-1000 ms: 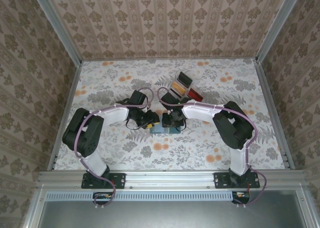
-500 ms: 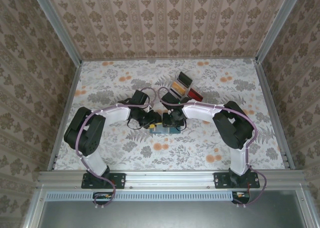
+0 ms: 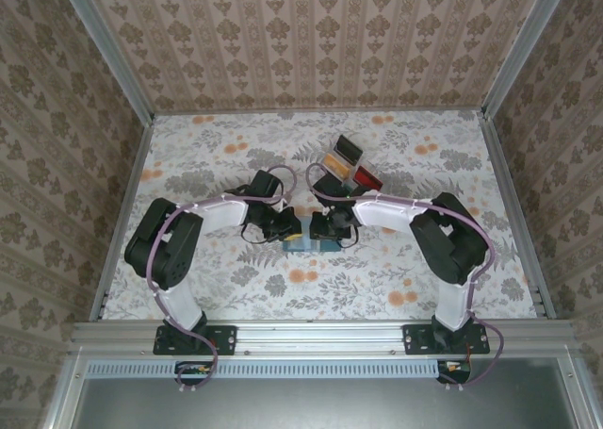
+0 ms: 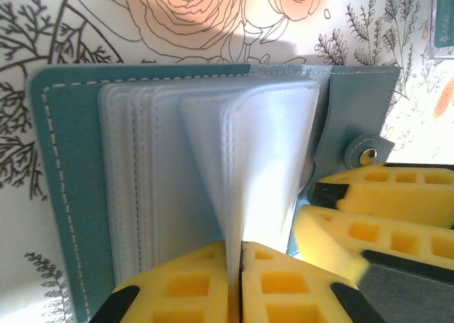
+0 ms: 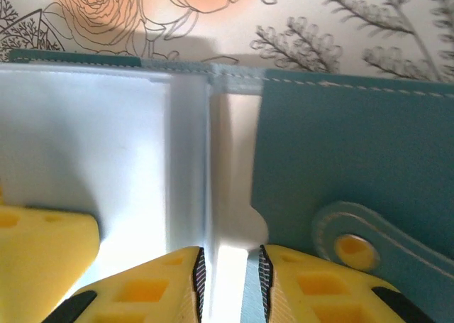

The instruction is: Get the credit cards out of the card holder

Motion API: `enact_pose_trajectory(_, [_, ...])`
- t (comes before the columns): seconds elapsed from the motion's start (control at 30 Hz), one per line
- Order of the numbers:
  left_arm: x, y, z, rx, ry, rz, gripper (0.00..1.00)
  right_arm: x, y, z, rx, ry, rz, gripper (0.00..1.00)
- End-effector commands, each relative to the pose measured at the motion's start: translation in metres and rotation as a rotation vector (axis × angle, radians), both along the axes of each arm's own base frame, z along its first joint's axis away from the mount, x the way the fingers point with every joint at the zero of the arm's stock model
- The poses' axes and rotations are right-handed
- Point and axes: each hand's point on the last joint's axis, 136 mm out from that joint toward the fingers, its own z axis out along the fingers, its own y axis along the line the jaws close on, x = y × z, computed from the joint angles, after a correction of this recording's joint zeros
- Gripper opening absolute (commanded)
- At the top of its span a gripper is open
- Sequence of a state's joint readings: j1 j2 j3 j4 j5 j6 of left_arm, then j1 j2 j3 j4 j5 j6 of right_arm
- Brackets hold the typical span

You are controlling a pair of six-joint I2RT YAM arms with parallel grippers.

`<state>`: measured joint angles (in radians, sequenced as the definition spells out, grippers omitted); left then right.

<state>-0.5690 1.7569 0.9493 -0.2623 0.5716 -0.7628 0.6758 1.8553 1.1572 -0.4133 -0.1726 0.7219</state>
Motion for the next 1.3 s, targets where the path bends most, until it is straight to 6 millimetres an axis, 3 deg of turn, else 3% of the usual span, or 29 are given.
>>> enact_pose_trajectory(0.0, [0.003, 0.001, 0.004, 0.032, -0.029, -0.024, 0.08, 0.003, -0.004, 0.028, 0.068, -0.038, -0.036, 0.31])
enact_pose_trajectory(0.13, [0.002, 0.005, 0.008, 0.050, -0.045, -0.047, 0.06, 0.004, -0.018, 0.037, 0.053, -0.065, -0.062, 0.31])
enact_pose_trajectory(0.37, [-0.003, 0.006, 0.018, 0.034, -0.061, -0.079, 0.07, -0.006, -0.029, 0.009, -0.001, 0.010, -0.075, 0.31])
enact_pose_trajectory(0.63, [-0.001, -0.028, 0.032, -0.126, -0.056, -0.093, 0.33, -0.013, -0.035, -0.011, -0.038, 0.055, -0.088, 0.30])
enact_pose_trajectory(0.7, [0.000, -0.033, 0.031, -0.121, -0.057, -0.099, 0.40, -0.012, -0.032, -0.007, -0.012, 0.044, -0.088, 0.30])
enact_pose_trajectory(0.87, [0.002, -0.044, 0.033, -0.127, -0.057, -0.106, 0.44, -0.006, -0.036, 0.017, 0.020, -0.034, -0.107, 0.30])
enact_pose_trajectory(1.1, [0.001, -0.069, 0.049, -0.183, -0.082, -0.138, 0.51, -0.008, -0.066, 0.041, 0.023, -0.119, -0.201, 0.30])
enact_pose_trajectory(1.27, [0.002, -0.080, 0.042, -0.195, -0.070, -0.138, 0.56, -0.010, -0.084, 0.057, 0.033, -0.181, -0.254, 0.30])
